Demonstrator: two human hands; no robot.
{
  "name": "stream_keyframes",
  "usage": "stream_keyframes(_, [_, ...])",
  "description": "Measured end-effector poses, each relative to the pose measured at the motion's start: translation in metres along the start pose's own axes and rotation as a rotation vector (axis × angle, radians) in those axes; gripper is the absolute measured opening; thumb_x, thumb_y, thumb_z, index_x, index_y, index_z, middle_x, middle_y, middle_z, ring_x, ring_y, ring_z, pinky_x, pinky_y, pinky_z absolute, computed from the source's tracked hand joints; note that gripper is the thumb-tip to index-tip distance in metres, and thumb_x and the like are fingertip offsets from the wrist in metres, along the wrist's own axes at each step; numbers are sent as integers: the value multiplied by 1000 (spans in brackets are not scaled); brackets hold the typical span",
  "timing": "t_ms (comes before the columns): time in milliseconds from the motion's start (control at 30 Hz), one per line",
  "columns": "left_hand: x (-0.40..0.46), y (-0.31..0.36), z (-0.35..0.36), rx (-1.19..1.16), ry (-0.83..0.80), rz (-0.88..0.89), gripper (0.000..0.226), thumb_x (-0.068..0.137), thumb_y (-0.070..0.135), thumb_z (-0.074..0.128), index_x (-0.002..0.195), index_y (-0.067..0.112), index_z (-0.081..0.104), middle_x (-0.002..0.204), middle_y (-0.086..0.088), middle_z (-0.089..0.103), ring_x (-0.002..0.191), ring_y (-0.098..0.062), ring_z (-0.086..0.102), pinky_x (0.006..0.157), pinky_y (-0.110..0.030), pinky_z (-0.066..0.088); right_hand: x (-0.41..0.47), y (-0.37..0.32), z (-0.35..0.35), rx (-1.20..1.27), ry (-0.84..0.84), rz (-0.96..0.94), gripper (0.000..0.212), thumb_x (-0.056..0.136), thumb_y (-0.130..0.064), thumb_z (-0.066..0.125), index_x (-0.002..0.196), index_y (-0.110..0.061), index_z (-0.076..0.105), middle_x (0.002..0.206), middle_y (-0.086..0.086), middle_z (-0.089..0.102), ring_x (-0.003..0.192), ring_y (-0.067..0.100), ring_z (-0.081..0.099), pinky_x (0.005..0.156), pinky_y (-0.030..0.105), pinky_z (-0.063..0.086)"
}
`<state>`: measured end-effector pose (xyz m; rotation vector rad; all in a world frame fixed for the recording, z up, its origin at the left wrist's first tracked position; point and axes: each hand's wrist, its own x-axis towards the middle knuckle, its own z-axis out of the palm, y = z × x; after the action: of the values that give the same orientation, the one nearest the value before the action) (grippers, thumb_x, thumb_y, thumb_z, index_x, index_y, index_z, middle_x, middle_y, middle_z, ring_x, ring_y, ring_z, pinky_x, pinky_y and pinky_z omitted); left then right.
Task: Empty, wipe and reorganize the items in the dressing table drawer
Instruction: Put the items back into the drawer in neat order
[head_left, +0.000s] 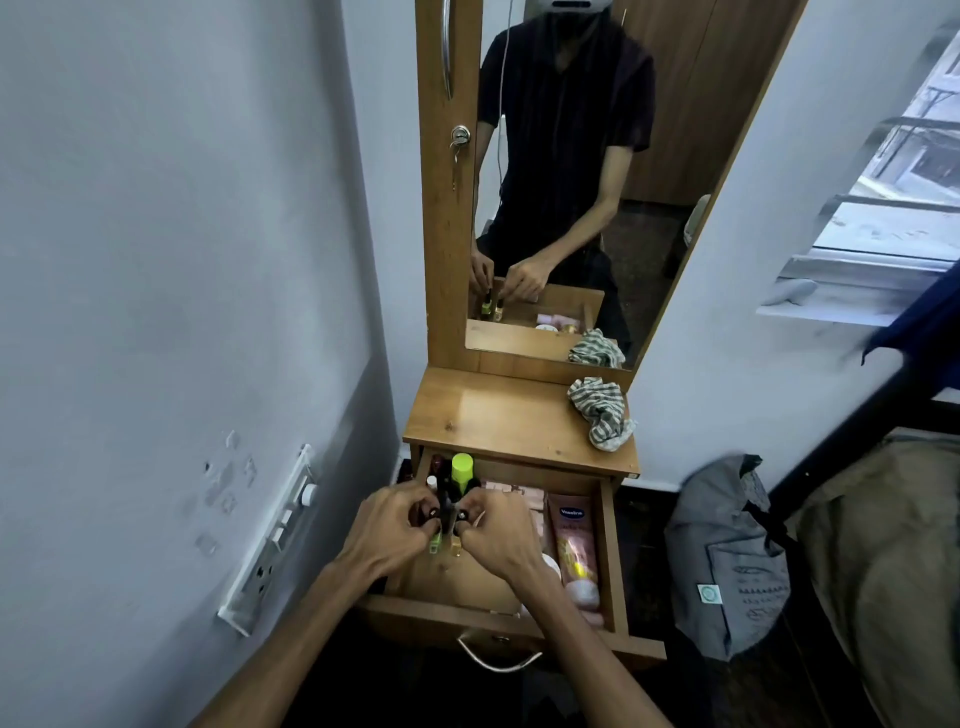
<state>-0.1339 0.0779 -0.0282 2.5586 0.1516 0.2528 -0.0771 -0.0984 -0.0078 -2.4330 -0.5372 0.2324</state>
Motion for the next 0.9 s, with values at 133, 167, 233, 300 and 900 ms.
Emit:
stream_keyframes(133, [-7, -12, 8, 43, -55, -7, 18, 74, 34, 68, 91, 29, 71, 88, 16, 66, 77, -4, 60, 72, -30, 55, -6, -4, 10, -27, -51, 12, 27, 73, -21, 67, 97, -26, 78, 81, -6, 75, 76, 12, 67, 66, 23, 46])
stream_keyframes(167, [-8, -15, 10, 53, -62, -8, 19, 74, 34, 66, 91, 29, 71, 89, 16, 66, 78, -5, 60, 72, -32, 56, -6, -5, 13, -32, -55, 14, 28, 73, -21, 67, 99, -26, 78, 82, -7, 75, 78, 12, 67, 67, 24, 49])
stream_keyframes(233, [-9, -18, 11, 70, -62, -6, 20, 74, 34, 65, 92, 29, 71, 90, 16, 64, 79, -6, 60, 71, -32, 55, -4, -6, 17, -38, -64, 13, 31, 73, -19, 67, 101, -25, 78, 85, -7, 75, 82, 12, 69, 70, 24, 51])
stream_keyframes(300, [-9, -20, 12, 90, -52, -5, 20, 74, 32, 66, 93, 30, 72, 90, 16, 63, 79, -6, 60, 68, -27, 52, -4, -8, 20, -48, -69, 8, 31, 76, -17, 66, 105, -24, 78, 90, -5, 77, 86, 14, 70, 71, 24, 49])
stream_keyframes(900, [0, -27, 22, 137, -59, -30, 18, 78, 29, 69, 96, 25, 72, 93, 13, 61, 80, -11, 62, 65, -21, 40, 5, -5, 48, -100, -20, -33, 21, 88, -24, 65, 108, -24, 73, 93, -1, 75, 93, 23, 69, 76, 29, 49])
